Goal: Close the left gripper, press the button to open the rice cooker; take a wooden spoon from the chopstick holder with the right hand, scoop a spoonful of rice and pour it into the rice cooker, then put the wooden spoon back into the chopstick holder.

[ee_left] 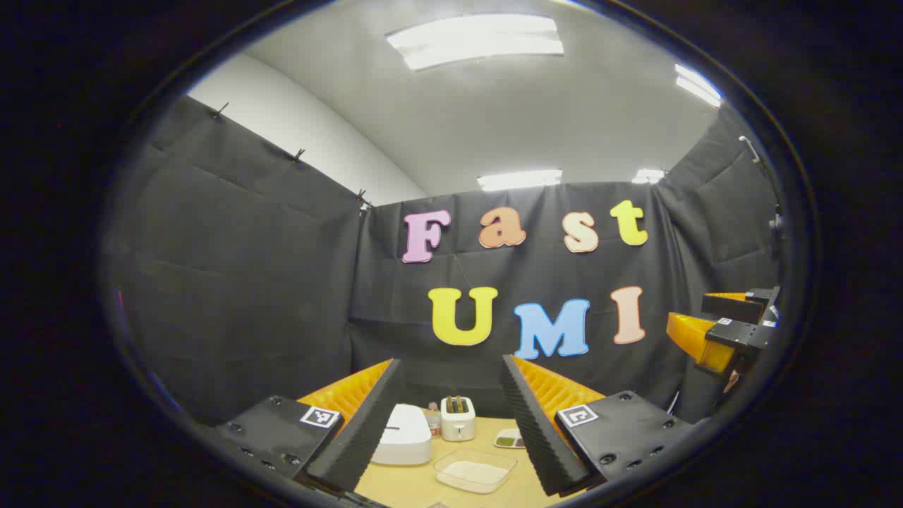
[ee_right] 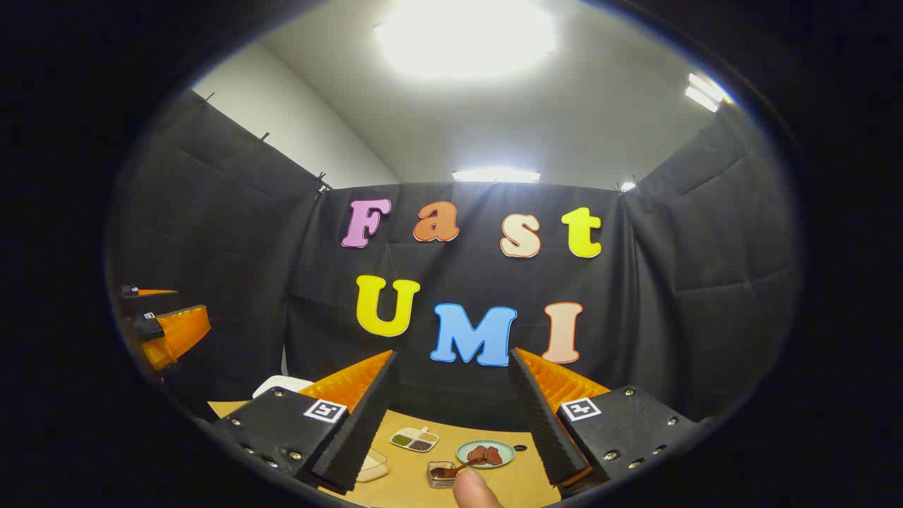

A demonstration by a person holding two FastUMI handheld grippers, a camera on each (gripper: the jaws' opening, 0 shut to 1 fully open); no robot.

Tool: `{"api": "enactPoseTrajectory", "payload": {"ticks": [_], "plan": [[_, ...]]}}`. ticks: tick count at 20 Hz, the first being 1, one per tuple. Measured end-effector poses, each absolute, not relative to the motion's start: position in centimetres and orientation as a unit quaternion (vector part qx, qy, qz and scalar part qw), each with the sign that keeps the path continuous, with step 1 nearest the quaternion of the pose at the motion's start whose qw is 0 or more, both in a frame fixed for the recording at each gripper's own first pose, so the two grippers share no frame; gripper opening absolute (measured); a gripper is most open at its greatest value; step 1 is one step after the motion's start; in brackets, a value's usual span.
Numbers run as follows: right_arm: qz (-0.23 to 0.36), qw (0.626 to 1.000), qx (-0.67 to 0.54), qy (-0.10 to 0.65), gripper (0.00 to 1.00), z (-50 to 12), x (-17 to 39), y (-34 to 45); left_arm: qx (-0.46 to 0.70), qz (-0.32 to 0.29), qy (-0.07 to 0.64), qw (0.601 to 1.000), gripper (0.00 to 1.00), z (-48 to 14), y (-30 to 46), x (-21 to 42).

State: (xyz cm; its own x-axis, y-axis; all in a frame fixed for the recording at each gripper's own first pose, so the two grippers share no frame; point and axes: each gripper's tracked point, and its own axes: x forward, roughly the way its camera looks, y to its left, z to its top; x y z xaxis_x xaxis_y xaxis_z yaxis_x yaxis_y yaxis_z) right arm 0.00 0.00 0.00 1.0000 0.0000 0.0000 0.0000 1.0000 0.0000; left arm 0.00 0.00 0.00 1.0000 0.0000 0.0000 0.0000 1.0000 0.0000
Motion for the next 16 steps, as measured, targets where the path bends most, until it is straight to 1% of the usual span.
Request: {"api": "enactPoseTrajectory", "payload": {"ticks": [1,3,4,5,6,7,16], "plan": [[0.001,1.0,0.0,0.001,0.95,-0.1,0.1,0.2,-0.002,0.001,0.0,1.0,0.99,0.0,0.0,0.1],[0.005,1.0,0.0,0.004,0.95,-0.2,0.2,0.4,-0.007,0.003,0.002,1.0,0.96,-0.1,0.2,0.4],[0.006,1.0,0.0,0.003,0.95,-0.2,0.2,0.4,-0.009,0.003,0.004,1.0,0.99,-0.1,0.3,0.4],[0.006,1.0,-0.002,0.002,0.95,-0.2,0.2,0.5,-0.011,0.003,0.003,1.0,0.99,-0.3,0.3,0.4],[0.007,1.0,-0.004,0.003,0.95,-0.2,0.3,0.5,-0.011,0.006,0.002,1.0,0.94,-0.1,0.4,0.5],[0.008,1.0,-0.006,0.004,0.95,-0.4,0.4,0.6,-0.012,0.01,0.0,1.0,0.93,-0.1,0.6,0.7],[0.005,1.0,-0.004,0.015,0.95,-1.4,1.2,-1.0,-0.006,0.024,0.01,1.0,0.93,-1.5,0.9,1.4]]}}
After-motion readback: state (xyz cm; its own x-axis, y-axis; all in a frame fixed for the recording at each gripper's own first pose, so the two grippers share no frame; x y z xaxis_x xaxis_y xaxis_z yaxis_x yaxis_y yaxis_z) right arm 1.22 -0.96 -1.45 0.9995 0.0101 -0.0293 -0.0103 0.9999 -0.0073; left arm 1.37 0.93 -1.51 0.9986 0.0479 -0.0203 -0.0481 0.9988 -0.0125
